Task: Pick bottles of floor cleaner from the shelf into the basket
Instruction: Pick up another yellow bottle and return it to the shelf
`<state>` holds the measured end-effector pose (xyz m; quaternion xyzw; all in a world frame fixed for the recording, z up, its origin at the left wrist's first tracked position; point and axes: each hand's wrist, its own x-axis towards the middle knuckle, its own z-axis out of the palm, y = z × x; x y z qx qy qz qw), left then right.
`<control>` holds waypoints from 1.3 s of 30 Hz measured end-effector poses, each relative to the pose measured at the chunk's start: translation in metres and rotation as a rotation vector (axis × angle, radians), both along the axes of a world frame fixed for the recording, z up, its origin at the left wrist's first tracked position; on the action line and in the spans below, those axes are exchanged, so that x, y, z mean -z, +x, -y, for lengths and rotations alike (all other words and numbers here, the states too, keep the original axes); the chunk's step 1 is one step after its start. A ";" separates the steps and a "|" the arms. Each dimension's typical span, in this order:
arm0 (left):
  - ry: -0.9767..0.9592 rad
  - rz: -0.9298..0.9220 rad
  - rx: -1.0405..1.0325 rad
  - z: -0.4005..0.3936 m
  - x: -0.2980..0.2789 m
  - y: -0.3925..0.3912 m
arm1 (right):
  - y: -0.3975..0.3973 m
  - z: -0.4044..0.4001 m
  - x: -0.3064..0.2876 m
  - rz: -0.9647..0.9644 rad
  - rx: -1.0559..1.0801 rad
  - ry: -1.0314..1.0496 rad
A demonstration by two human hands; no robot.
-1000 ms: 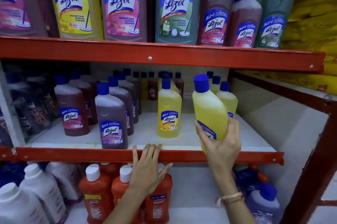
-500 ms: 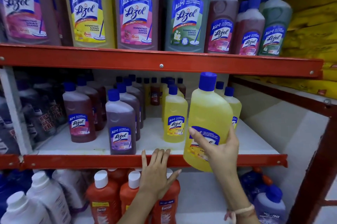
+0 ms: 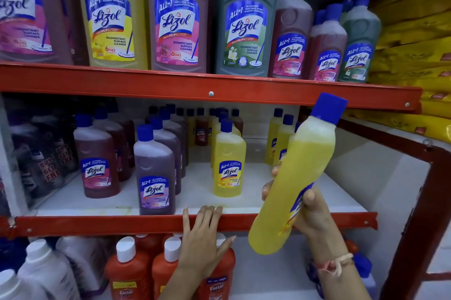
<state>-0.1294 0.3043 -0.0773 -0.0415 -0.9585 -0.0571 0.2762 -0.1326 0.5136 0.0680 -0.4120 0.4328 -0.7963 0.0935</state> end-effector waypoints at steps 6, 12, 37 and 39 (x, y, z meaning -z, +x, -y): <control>0.012 -0.038 0.005 -0.001 0.000 0.001 | -0.024 -0.029 0.002 -0.003 0.197 0.118; 0.015 -0.041 -0.003 -0.003 0.001 0.000 | -0.073 -0.072 0.010 0.036 0.470 0.254; 0.072 -0.040 -0.050 -0.010 0.007 -0.002 | -0.136 -0.112 0.049 0.136 0.571 0.494; 0.073 -0.033 -0.056 -0.010 0.006 0.000 | -0.136 -0.112 0.050 0.138 0.565 0.492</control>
